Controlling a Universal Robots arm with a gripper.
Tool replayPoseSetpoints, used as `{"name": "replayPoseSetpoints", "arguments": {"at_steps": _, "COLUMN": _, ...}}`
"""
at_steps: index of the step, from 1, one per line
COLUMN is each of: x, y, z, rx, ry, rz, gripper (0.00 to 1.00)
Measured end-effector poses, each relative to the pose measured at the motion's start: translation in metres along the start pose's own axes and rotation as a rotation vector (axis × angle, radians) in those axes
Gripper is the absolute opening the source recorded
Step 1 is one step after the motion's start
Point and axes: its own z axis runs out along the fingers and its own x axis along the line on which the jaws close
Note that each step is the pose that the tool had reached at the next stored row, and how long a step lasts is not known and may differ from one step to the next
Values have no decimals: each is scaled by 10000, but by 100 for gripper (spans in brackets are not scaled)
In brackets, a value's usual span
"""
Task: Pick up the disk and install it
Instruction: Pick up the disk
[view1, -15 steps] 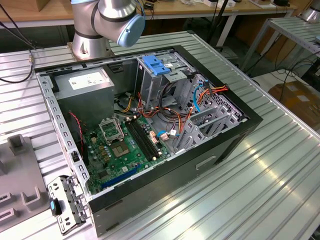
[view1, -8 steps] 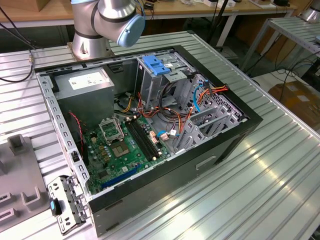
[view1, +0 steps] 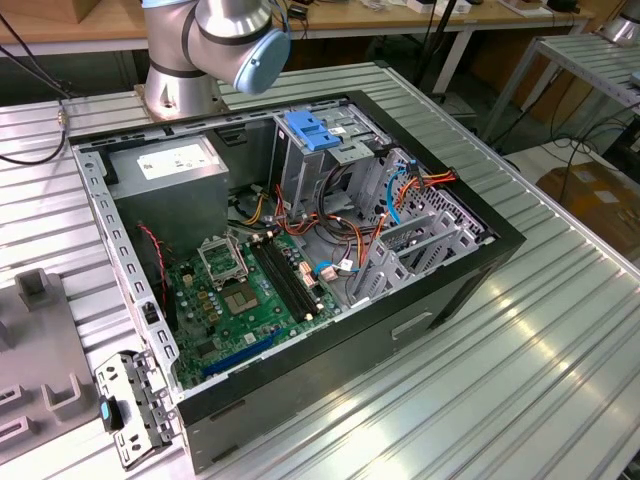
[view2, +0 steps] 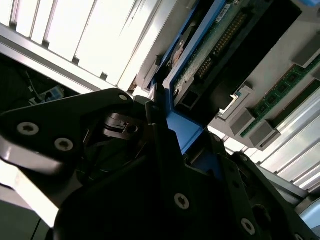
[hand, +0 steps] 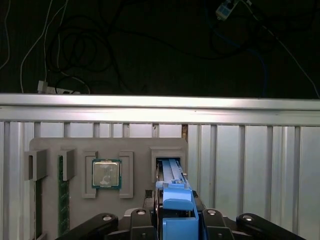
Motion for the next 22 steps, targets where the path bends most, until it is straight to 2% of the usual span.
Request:
{"name": "replayPoseSetpoints", "arguments": {"at_steps": 4, "x": 0, "y": 0, "z": 0, "rx": 0, "ry": 0, "rz": 14, "gripper": 37}}
{"name": "replayPoseSetpoints", "arguments": {"at_steps": 9, "x": 1, "y": 0, "z": 8, "rx": 10, "ry": 9, "rz": 486, "gripper": 37}}
{"name": "replayPoseSetpoints", "arguments": {"at_steps": 12, "x": 1, "y": 0, "z": 8, "rx": 10, "ry": 9, "rz": 480, "gripper": 37}}
{"name": "replayPoseSetpoints", "arguments": {"at_steps": 14, "x": 1, "y": 0, "z": 9, "rx": 7, "ry": 5, "rz": 216, "gripper": 37}}
{"name": "replayPoseSetpoints", "arguments": {"at_steps": 22, "x": 1, "y": 0, "z": 9, "rx": 4, "ry": 5, "rz": 176, "gripper": 37}}
